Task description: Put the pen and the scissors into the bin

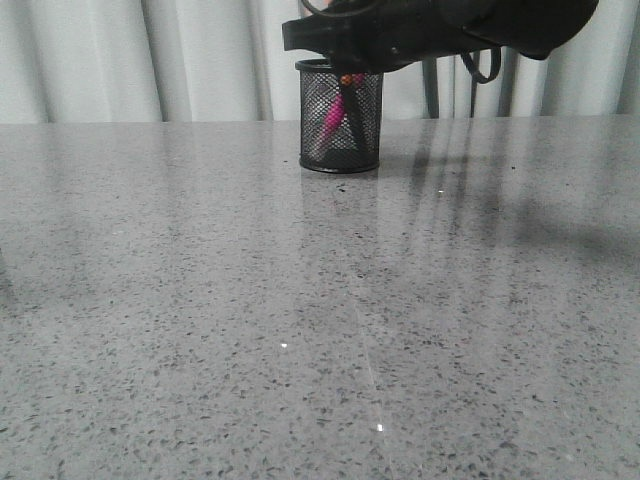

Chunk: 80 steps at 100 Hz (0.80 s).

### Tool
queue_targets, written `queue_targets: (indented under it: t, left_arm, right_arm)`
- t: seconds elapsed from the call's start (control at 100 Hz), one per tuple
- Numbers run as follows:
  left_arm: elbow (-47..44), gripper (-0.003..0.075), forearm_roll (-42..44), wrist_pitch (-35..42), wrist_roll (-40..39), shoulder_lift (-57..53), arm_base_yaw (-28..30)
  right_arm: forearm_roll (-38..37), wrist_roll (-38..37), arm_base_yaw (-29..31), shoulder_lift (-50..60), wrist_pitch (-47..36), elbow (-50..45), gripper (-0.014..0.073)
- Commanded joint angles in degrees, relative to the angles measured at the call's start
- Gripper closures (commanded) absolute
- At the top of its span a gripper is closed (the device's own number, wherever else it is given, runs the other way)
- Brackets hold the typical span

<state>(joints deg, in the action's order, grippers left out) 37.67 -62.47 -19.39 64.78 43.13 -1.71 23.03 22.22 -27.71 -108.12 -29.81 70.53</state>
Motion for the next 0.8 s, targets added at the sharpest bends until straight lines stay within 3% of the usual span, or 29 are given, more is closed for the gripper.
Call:
queue_targets:
  t: [0.0,0.4,0.56,0.73,0.79]
  left_arm:
    - [1.64,0.0739,-2.02,1.77,-0.62,0.05,-0.36]
    - [1.64,0.0739,-1.92,1.77,-0.62,0.05,-0.36]
    - [1.64,0.0739,-0.78,1.77,-0.62,0.05,-0.36]
    - [1.64,0.0739,0.53,2.00,-0.62,0.05,-0.25]
    - [1.64,0.0739,1.51,2.03,-0.62,0.05,-0.25]
  right_arm:
    - [-1.22,0.01,-0.13,3.06,-3.18,1.40,0.0293]
    - [-1.22,0.01,-0.13,8.55,-5.35,1.26,0.0291]
    - [-1.22,1.95,-0.13,16.11,-3.42,1.26,0.0427]
    - [-1.22,7.63,0.81,26.53,11.66,1.26,0.0657]
    - [-1.22,7.74,2.25,30.13,16.85,0.61,0.0659]
